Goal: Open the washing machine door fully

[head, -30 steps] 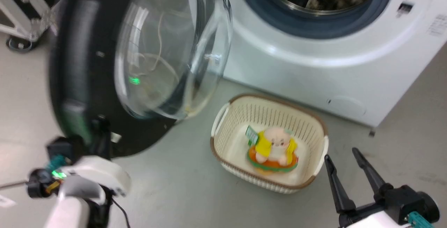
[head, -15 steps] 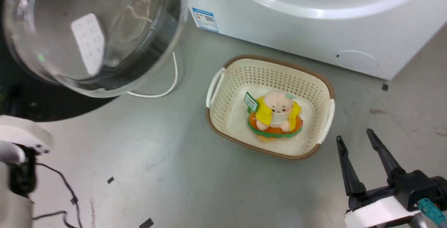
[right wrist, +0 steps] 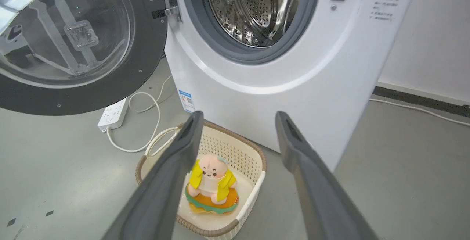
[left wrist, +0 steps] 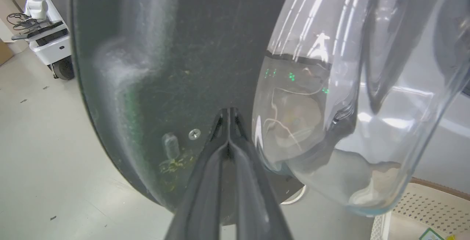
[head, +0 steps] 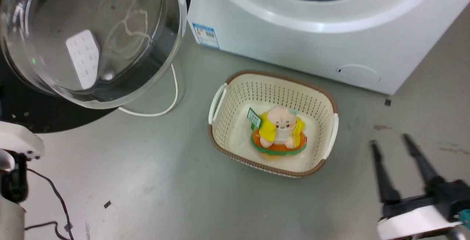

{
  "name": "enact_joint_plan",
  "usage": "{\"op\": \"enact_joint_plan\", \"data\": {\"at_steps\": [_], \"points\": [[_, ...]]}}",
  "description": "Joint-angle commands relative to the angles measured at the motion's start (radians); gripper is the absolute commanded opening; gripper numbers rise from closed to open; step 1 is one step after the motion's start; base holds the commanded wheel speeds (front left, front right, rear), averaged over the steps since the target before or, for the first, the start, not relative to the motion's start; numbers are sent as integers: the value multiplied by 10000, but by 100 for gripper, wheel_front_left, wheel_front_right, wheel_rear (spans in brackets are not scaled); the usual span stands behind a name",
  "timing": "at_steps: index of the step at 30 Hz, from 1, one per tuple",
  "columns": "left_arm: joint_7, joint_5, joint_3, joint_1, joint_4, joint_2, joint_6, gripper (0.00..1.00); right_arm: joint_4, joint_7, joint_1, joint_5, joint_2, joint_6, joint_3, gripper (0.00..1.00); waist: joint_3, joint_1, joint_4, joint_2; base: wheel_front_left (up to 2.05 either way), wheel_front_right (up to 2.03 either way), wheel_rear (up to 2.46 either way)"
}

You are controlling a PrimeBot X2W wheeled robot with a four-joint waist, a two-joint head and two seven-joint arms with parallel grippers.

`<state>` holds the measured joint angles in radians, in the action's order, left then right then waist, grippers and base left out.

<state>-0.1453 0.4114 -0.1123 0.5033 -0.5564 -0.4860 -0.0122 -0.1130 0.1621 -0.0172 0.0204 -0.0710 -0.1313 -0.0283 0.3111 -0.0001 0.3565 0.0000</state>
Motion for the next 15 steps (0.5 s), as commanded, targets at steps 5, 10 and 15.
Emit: {"op": "enact_joint_plan", "data": {"at_steps": [5,10,15], "points": [[-269,-77,374,-778,995,489,-93,0,359,384,-50,67,117,6,-584,100,-1146,1,-280,0,0,0,0],[-199,-135,857,-1870,2491,1153,38,0,541,636,-70,-148,172,6,-630,100,-2048,1,-794,0,0,0,0],[-152,-424,1318,-3216,4036,1613,394,0,589,727,-259,-231,193,6,-633,100,-2739,1,-1436,0,0,0,0]]}}
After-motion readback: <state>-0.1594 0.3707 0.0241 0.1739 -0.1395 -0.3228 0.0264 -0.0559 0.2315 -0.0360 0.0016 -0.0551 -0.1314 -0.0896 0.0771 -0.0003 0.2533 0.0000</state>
